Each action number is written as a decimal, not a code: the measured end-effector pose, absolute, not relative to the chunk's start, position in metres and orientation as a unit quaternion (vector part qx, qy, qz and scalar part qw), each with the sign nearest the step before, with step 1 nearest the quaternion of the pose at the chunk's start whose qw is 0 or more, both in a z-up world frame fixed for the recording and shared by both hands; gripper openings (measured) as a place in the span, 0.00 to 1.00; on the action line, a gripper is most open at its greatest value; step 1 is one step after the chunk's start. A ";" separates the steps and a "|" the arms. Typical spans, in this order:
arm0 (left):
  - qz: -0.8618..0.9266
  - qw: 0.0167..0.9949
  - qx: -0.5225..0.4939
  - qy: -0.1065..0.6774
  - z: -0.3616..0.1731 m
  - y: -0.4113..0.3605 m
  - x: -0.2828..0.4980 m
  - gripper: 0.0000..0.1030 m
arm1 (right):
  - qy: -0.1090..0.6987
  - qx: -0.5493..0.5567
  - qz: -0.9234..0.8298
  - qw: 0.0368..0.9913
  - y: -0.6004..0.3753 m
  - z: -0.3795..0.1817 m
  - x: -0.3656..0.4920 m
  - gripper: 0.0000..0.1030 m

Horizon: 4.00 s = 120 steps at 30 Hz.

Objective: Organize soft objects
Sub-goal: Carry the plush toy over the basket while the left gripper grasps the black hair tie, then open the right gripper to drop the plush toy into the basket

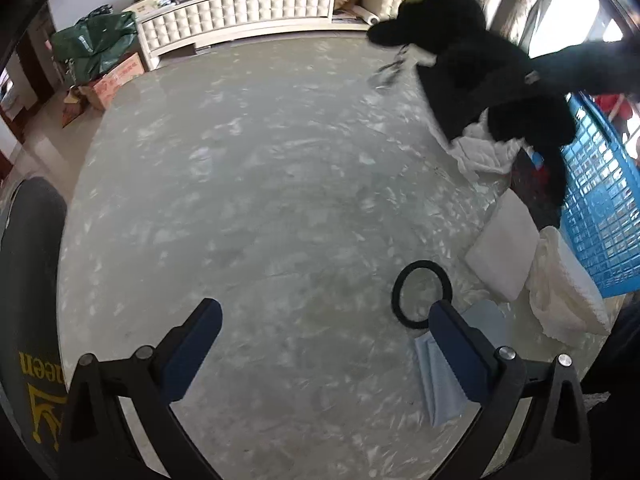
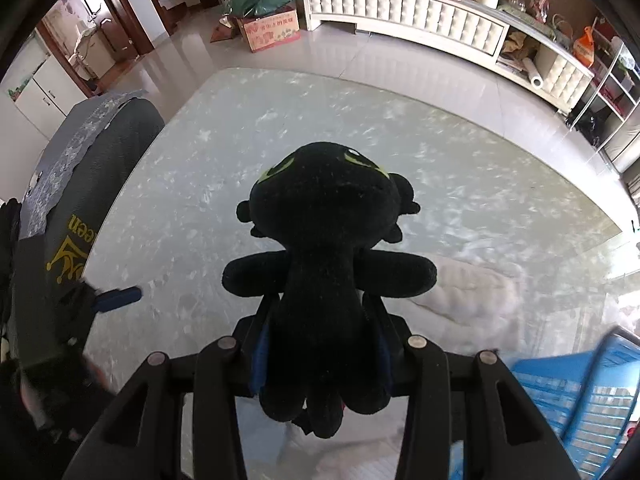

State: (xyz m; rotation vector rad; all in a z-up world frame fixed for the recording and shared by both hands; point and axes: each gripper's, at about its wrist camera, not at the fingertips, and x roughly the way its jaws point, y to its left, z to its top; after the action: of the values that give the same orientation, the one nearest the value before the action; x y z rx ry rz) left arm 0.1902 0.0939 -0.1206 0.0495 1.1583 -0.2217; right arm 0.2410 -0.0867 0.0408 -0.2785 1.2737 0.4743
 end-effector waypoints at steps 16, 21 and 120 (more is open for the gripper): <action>-0.097 0.805 0.081 0.579 -0.151 0.055 0.221 0.68 | 0.556 -0.130 0.226 0.789 -0.137 0.076 0.211 0.39; -0.106 0.804 0.087 0.579 -0.152 0.051 0.226 0.54 | 0.547 -0.119 0.222 0.798 -0.158 0.088 0.206 0.39; -0.249 0.844 0.134 0.456 0.017 -0.123 0.141 0.04 | 0.533 -0.195 0.078 0.820 -0.213 -0.032 0.072 0.97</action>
State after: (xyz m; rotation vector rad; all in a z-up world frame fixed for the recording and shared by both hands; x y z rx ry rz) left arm 0.1410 -0.1234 0.0167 0.2821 0.9635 -0.5248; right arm 0.0719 -0.2130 -0.0316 -0.4150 1.1352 0.1668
